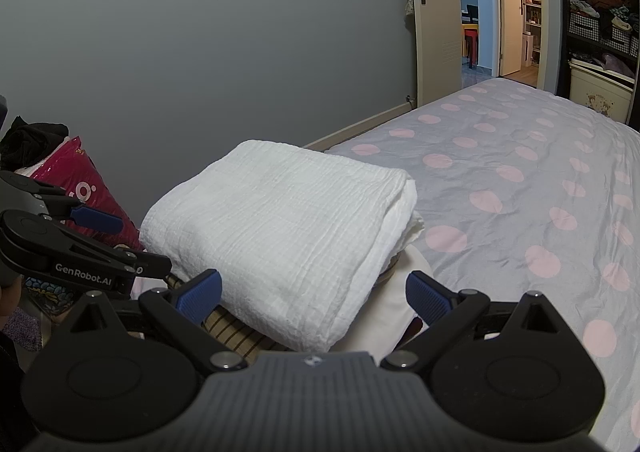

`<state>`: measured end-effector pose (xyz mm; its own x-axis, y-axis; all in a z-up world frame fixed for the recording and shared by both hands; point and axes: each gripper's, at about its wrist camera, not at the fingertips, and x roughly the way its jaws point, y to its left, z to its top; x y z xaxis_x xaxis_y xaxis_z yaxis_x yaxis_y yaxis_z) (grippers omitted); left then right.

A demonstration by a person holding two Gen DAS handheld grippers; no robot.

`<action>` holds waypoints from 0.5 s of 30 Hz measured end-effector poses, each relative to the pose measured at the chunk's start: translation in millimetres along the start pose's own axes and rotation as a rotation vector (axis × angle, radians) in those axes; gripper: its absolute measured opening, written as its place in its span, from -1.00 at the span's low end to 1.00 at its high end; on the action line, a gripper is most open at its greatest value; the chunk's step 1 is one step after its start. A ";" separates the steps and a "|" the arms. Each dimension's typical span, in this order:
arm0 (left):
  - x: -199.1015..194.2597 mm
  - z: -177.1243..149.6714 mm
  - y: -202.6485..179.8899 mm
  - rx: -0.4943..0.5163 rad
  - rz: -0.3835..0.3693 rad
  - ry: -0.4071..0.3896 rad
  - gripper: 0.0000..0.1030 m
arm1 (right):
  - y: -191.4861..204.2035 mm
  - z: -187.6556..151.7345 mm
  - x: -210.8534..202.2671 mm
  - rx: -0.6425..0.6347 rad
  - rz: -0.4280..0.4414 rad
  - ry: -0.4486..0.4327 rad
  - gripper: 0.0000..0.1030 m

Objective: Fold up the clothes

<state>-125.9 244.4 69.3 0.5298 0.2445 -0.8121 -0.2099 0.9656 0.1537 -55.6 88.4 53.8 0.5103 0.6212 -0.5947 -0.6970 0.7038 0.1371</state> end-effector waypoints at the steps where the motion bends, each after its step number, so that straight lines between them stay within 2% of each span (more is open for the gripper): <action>1: 0.0 0.0 0.0 0.000 0.000 0.000 0.44 | 0.0 0.0 0.1 0.000 0.000 0.000 0.93; 15: 0.1 -0.4 -0.1 0.003 -0.001 0.002 0.44 | 0.2 -0.9 1.3 0.000 0.001 0.004 0.93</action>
<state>-126.2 244.3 69.0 0.5281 0.2430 -0.8137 -0.2066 0.9662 0.1545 -55.5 89.0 52.4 0.5077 0.6208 -0.5974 -0.6977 0.7030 0.1376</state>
